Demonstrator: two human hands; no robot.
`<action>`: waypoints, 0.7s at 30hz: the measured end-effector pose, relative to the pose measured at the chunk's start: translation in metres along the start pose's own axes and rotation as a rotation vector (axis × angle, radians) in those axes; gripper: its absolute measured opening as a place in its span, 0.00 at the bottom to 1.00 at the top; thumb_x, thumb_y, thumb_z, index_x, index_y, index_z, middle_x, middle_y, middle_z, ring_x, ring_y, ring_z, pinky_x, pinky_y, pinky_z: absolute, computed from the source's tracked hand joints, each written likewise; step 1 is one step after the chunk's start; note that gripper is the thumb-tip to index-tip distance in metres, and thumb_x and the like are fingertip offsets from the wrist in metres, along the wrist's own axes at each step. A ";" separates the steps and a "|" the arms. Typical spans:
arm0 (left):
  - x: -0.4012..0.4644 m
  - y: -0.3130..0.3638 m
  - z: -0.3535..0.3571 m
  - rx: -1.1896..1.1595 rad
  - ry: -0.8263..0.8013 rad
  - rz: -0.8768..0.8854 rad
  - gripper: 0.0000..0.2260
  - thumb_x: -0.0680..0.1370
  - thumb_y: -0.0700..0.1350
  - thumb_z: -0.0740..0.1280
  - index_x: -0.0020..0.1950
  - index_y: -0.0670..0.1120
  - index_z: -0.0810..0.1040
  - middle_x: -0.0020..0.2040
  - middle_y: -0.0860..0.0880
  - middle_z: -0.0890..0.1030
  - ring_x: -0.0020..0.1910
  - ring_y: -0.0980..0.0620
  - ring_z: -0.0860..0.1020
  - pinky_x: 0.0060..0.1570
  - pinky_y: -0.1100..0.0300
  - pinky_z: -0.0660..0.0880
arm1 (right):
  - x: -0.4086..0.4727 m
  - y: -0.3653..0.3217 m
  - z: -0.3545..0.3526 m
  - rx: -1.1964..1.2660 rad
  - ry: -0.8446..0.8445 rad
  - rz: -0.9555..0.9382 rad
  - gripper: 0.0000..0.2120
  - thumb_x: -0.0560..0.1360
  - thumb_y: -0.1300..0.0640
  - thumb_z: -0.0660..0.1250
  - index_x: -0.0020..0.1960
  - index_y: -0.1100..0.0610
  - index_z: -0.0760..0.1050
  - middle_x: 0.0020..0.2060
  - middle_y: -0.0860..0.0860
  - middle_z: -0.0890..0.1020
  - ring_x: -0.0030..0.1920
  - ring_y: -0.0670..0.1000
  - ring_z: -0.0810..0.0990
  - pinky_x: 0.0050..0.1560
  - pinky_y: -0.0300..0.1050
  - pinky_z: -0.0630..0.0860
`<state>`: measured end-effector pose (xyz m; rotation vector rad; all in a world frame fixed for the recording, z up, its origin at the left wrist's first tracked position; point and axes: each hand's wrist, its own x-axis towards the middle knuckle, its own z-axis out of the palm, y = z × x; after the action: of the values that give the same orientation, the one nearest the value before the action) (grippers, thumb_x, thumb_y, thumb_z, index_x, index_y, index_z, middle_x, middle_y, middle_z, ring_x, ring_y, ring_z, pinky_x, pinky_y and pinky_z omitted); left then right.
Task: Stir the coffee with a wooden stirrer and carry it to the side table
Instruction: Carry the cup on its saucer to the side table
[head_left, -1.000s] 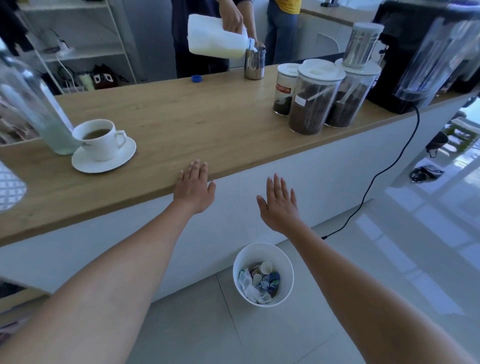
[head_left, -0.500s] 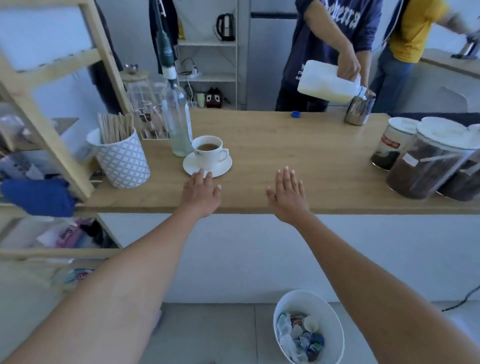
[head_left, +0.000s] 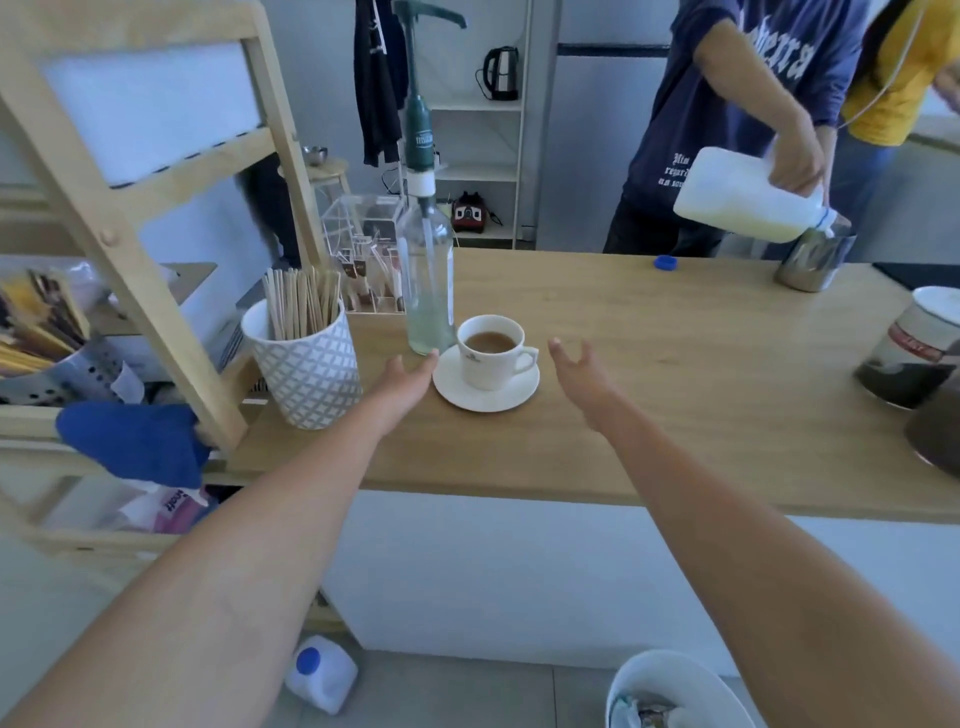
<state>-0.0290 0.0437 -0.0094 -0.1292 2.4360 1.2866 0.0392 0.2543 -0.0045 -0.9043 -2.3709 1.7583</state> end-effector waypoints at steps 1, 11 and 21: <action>0.002 0.002 0.000 -0.084 -0.027 -0.032 0.43 0.72 0.70 0.60 0.79 0.50 0.51 0.79 0.47 0.57 0.73 0.42 0.64 0.71 0.45 0.64 | 0.005 -0.004 -0.001 0.059 -0.012 0.058 0.36 0.77 0.38 0.56 0.78 0.51 0.48 0.77 0.50 0.55 0.76 0.55 0.57 0.71 0.54 0.59; 0.040 0.036 0.003 -0.339 -0.247 -0.202 0.41 0.67 0.68 0.69 0.71 0.45 0.65 0.65 0.45 0.73 0.64 0.47 0.72 0.63 0.50 0.71 | 0.040 -0.020 0.002 0.480 -0.157 0.466 0.41 0.68 0.44 0.73 0.73 0.60 0.60 0.70 0.57 0.66 0.66 0.57 0.73 0.56 0.54 0.72; 0.053 0.044 0.009 -0.336 -0.246 -0.270 0.29 0.66 0.63 0.74 0.55 0.45 0.72 0.44 0.48 0.77 0.46 0.49 0.76 0.57 0.52 0.75 | 0.045 -0.024 0.007 0.491 -0.234 0.522 0.27 0.72 0.58 0.71 0.64 0.69 0.64 0.41 0.59 0.75 0.39 0.56 0.79 0.40 0.50 0.78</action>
<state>-0.0862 0.0812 0.0008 -0.3540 1.9096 1.4758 -0.0109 0.2657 0.0010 -1.3668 -1.7451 2.6007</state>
